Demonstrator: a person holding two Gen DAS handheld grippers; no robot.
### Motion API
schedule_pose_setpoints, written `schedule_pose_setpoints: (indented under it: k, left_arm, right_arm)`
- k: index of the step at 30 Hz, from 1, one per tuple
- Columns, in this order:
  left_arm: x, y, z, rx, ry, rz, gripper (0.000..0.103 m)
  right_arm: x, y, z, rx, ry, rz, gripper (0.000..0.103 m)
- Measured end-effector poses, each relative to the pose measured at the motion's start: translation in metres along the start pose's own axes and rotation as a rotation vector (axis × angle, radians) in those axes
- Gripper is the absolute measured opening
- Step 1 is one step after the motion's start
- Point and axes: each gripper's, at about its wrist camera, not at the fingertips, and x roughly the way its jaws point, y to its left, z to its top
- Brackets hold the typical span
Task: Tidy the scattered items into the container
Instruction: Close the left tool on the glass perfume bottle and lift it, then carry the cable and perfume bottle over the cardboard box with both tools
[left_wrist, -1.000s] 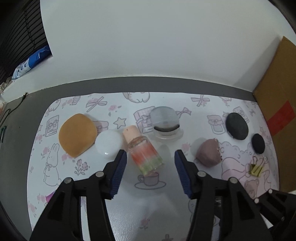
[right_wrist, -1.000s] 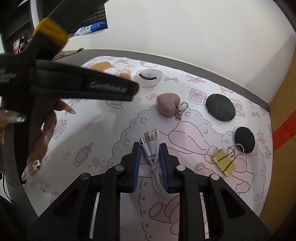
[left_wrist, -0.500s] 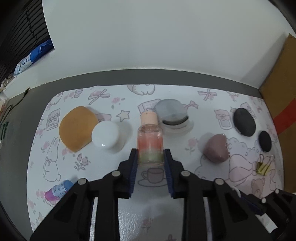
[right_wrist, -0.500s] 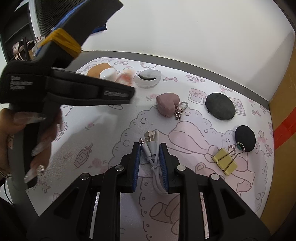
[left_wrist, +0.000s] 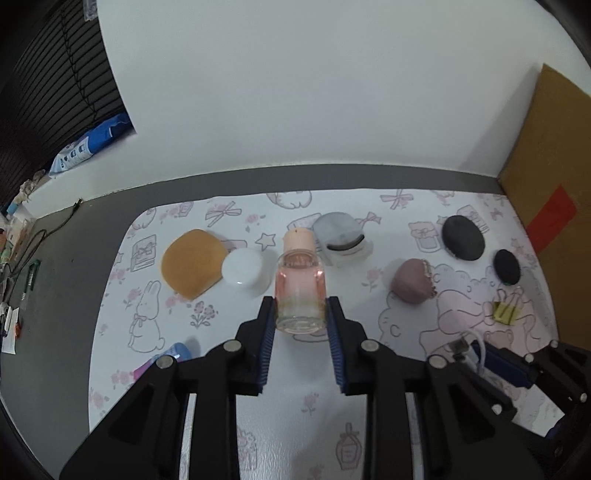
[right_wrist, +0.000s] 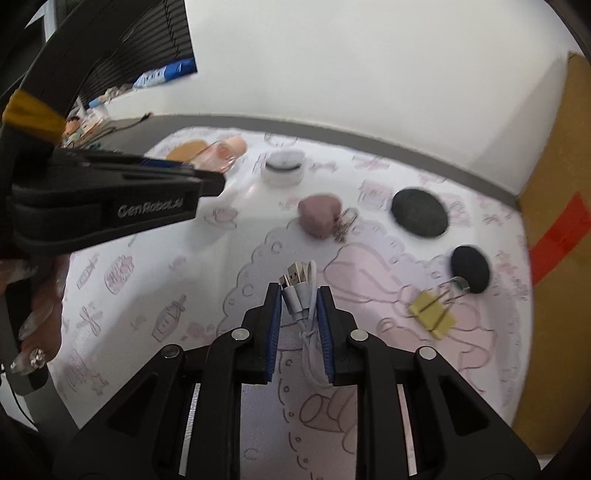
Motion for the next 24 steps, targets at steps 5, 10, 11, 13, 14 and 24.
schedule_pose_setpoints:
  k: [5,10,11,13,14,24]
  left_arm:
    - [-0.028,0.002,0.006,-0.033,-0.002,-0.019,0.027]
    - [-0.066,0.013,0.006,-0.043,-0.026,-0.01,0.027]
    - [-0.073,0.014,0.006,-0.039,-0.032,-0.007,0.027]
    - [-0.088,0.015,0.005,-0.035,-0.044,-0.001,0.027]
    - [-0.096,0.015,0.006,-0.033,-0.052,0.0,0.027]
    - [-0.18,0.018,0.0,-0.033,-0.13,-0.009,0.027]
  right_arm:
    - [-0.029,-0.002,0.015,0.04,-0.025,-0.041,0.02]
    - [-0.058,-0.008,0.028,0.11,-0.034,-0.084,0.02]
    - [-0.065,-0.008,0.031,0.124,-0.036,-0.095,0.02]
    - [-0.081,-0.01,0.037,0.148,-0.041,-0.113,0.02]
    - [-0.089,-0.01,0.04,0.159,-0.046,-0.125,0.02]
    - [-0.175,0.005,0.072,0.17,-0.127,-0.189,0.02]
